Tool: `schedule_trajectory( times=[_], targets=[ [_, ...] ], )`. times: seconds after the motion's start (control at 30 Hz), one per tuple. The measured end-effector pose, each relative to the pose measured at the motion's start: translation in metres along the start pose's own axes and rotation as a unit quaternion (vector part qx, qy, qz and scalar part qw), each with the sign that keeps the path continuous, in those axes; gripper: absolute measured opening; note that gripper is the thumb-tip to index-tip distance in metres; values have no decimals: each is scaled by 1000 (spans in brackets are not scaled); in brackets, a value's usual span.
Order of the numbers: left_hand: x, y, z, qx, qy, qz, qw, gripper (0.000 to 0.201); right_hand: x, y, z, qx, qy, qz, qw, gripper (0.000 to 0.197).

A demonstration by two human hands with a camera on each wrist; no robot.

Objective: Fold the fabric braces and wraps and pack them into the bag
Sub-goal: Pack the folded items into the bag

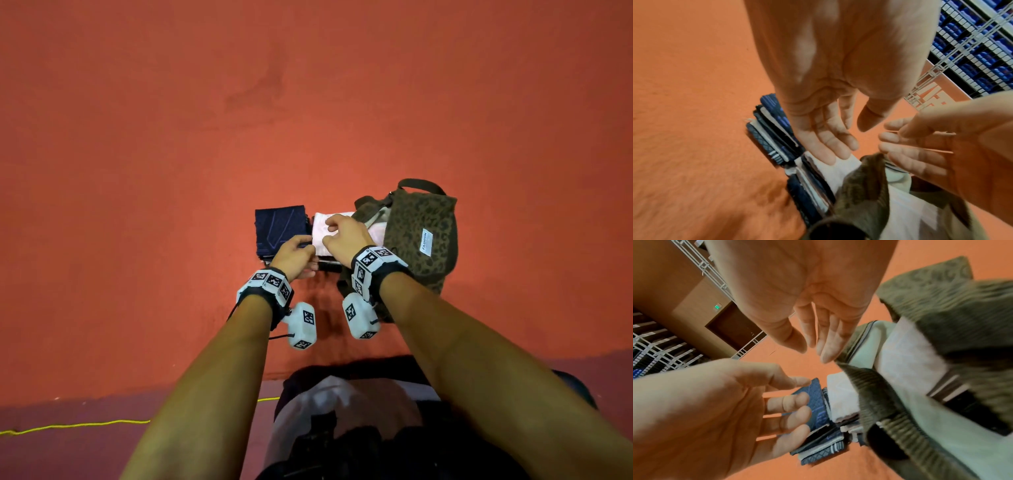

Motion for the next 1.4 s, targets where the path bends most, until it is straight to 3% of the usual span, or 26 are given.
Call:
schedule_trajectory(
  times=[0.27, 0.7, 0.8, 0.9, 1.13, 1.27, 1.4],
  targets=[
    [-31, -54, -13, 26, -22, 51, 998, 32, -34, 47, -27, 6, 21, -69, 997, 52],
    [-97, -110, -11, 32, -17, 136, 990, 12, -100, 83, -42, 47, 79, -100, 991, 61],
    [-112, -119, -14, 23, -21, 144, 989, 23, -113, 90, -40, 49, 105, -100, 988, 67],
    [-123, -122, -19, 18, -26, 157, 987, 32, -123, 99, -36, 28, 119, -79, 989, 62],
    [-137, -112, -45, 50, -101, 109, 988, 51, -138, 111, -29, 8, 150, -96, 984, 67],
    [-142, -111, -47, 30, -112, 97, 988, 63, -144, 110, -24, 3, 156, -101, 983, 53],
    [-143, -109, -40, 43, -115, 75, 990, 44, -146, 109, -21, 0, 157, -106, 982, 50]
  ],
)
Point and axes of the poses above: each hand's wrist, its own x-axis away from the middle knuckle, its own y-axis out of the palm, z = x × y, the point moved 3 cm from there along -x, towards the middle knuckle, and after that the axes turned 10 degrees about x, right-handed, at the moved point
